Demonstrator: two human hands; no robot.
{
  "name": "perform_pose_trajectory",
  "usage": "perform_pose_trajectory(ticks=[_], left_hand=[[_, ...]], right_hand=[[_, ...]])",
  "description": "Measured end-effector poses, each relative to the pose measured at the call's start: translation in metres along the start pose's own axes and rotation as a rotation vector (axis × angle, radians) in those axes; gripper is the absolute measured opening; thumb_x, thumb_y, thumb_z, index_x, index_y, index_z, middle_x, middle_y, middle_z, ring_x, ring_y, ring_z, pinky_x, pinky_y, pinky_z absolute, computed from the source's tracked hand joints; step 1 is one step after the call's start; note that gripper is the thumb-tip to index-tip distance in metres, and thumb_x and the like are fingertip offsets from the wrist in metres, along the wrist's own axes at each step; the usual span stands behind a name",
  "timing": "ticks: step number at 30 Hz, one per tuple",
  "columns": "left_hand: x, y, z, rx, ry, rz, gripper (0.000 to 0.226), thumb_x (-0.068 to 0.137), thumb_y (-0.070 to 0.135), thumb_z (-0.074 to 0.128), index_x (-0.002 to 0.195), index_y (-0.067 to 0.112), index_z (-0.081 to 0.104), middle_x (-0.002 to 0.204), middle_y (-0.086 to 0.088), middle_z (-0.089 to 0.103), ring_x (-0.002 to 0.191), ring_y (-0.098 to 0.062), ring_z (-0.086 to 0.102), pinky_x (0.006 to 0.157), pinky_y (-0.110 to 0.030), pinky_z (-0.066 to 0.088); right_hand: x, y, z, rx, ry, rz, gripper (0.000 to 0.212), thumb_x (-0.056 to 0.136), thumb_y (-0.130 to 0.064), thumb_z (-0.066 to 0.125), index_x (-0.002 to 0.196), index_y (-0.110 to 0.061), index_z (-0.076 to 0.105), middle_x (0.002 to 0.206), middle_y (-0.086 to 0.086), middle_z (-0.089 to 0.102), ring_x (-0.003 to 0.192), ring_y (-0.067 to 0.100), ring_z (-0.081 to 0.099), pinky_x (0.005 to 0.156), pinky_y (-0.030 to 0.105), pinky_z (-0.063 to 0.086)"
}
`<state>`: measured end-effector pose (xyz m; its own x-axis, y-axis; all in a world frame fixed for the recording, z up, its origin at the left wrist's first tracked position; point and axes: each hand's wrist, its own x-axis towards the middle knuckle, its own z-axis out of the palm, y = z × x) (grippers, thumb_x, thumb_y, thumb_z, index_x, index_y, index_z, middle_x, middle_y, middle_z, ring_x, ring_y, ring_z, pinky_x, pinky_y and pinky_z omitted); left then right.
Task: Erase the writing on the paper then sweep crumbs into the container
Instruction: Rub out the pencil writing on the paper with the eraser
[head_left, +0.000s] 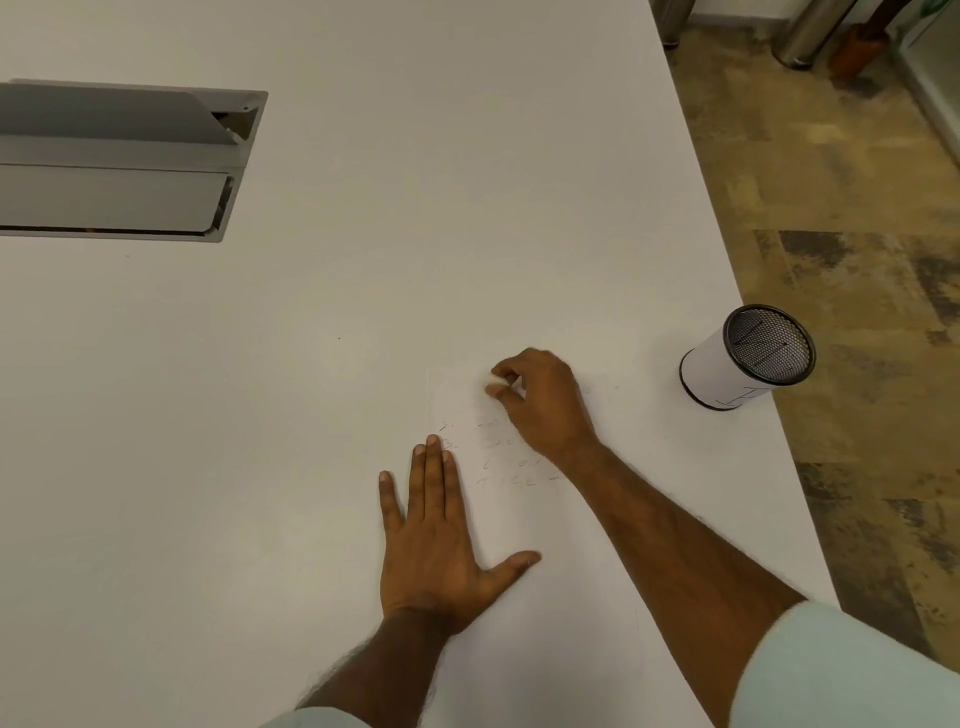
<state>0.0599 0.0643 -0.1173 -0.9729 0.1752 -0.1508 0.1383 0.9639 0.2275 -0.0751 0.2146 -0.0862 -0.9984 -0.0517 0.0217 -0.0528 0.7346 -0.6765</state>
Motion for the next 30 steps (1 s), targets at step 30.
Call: perform_pose_trajectory(ticks=[30], left_hand=[[0.0, 0.0, -0.001, -0.01, -0.009, -0.001, 0.127, 0.073, 0.097, 0.032, 0.155, 0.0, 0.025, 0.165, -0.017, 0.016, 0.153, -0.032, 0.014, 0.115, -0.067, 0.016]], right_hand=[[-0.012, -0.012, 0.012, -0.014, -0.067, -0.082, 0.015, 0.086, -0.019, 0.069, 0.098, -0.011, 0.071, 0.093, 0.003, 0.068, 0.087, 0.018, 0.056, 0.079, 0.031, 0.046]])
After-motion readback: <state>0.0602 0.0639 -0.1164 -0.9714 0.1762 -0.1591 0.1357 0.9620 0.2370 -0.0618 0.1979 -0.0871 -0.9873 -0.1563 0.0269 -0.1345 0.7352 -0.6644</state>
